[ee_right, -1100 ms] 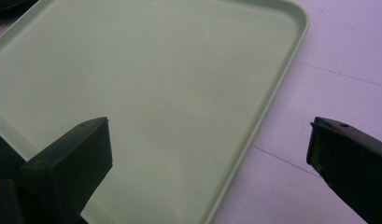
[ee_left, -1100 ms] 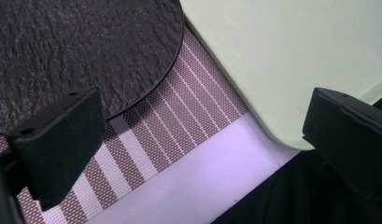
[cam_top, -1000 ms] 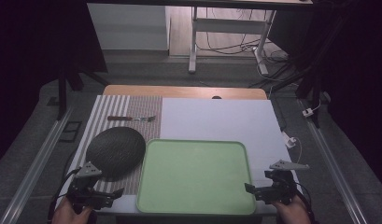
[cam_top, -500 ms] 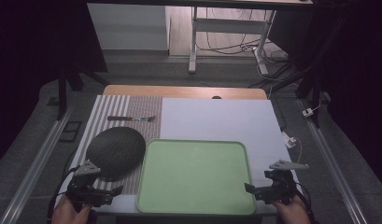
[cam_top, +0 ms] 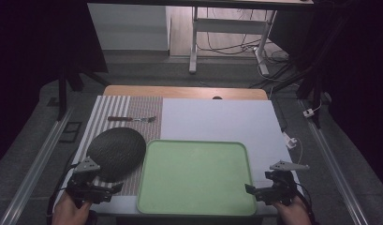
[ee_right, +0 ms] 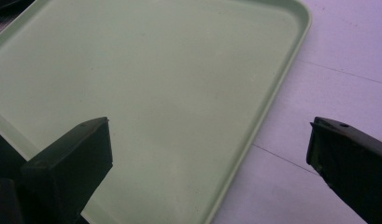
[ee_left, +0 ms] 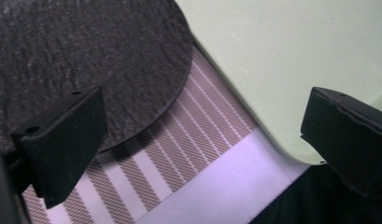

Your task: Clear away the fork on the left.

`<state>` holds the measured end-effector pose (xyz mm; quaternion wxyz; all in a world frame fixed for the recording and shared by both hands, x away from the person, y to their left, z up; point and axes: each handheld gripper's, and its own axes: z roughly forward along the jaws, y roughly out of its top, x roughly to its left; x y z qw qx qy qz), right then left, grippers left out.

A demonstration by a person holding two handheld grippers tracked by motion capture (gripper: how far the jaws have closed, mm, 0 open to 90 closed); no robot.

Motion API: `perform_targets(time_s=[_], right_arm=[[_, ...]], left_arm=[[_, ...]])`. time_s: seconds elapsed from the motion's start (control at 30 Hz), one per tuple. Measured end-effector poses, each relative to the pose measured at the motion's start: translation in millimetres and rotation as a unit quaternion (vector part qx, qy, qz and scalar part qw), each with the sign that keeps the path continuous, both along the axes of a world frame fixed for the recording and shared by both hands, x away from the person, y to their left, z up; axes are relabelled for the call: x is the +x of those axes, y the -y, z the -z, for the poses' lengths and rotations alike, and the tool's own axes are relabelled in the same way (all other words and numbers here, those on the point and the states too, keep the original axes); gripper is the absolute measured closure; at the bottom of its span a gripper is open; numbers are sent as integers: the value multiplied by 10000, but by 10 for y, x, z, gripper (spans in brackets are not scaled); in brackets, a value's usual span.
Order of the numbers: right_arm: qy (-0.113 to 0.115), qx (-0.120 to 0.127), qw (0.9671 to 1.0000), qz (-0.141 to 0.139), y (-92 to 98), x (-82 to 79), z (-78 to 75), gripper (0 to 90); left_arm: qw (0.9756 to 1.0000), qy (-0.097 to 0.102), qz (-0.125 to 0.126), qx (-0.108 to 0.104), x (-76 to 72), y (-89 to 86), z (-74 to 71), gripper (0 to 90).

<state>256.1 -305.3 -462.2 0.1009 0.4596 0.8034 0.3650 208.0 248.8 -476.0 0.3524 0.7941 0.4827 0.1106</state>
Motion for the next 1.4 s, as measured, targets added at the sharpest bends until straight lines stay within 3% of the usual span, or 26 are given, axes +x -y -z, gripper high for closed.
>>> perform_targets(time_s=[0.1, 0.33, 0.67, 1.4], right_arm=[[-1, 3, 10000, -3, 0, 1, 0, 3], [-8, -9, 10000, -7, -3, 1, 0, 3], [-8, -33, 10000, -18, -6, 4, 0, 3], [-26, -25, 10000, -19, -8, 7, 3, 4]], left_arm=[[9999, -24, -2, -117, 42, -32, 16, 2], [9995, 124, 0, -297, 149, -88, 22, 18], [10000, -23, -43, -61, 327, -86, 80, 15], [9995, -66, -298, -18, 966, -162, 95, 14]])
